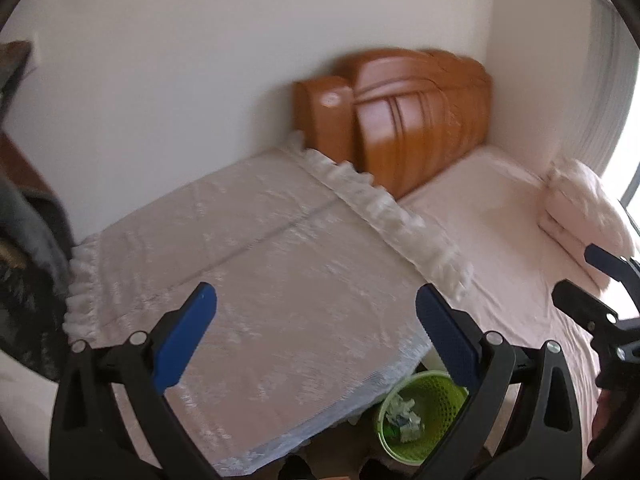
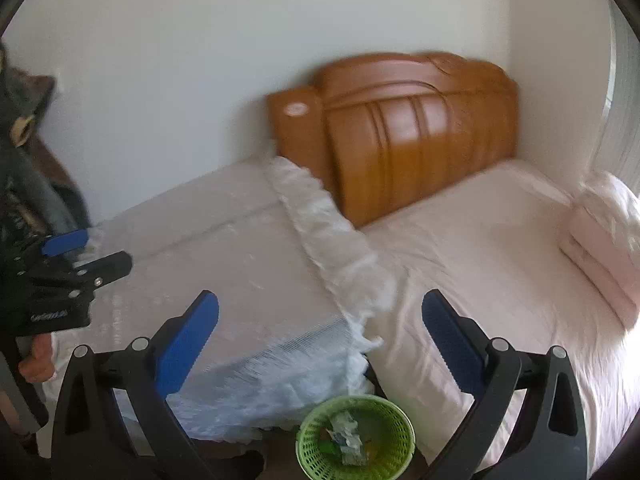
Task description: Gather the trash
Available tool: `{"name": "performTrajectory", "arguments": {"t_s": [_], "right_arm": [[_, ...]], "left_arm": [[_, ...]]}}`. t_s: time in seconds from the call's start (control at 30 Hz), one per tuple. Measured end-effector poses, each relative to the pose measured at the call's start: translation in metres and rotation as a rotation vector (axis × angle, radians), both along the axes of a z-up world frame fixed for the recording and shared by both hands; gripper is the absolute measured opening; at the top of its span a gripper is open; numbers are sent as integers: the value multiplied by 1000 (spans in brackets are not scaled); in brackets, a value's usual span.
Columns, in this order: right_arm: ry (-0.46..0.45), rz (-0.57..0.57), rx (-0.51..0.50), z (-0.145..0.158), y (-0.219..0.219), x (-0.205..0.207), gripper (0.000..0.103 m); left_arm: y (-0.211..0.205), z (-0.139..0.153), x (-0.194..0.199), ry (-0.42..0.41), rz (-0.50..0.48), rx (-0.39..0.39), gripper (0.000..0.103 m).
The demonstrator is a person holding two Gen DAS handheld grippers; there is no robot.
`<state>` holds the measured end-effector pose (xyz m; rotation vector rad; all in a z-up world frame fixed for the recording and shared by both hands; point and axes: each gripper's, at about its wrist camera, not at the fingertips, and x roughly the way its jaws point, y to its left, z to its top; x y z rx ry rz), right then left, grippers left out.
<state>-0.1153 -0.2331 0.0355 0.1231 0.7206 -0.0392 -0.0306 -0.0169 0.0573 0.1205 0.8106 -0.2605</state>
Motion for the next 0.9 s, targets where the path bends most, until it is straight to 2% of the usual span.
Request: {"name": "performTrajectory", "arguments": {"t_s": [0.13, 0.3, 0.53, 0.9], "right_arm": [[-42, 72, 4, 18, 20, 15, 101], [-97, 125, -57, 42, 50, 25, 101], [-147, 174, -32, 68, 76, 33, 101], [-144, 183, -26, 70, 86, 40, 101]], "left_arm": [[17, 13, 5, -20, 65, -10, 96], [37, 27, 12, -46, 154, -8, 96], [49, 33, 20, -59, 202, -12, 96], [52, 33, 28, -49, 215, -17, 96]]}}
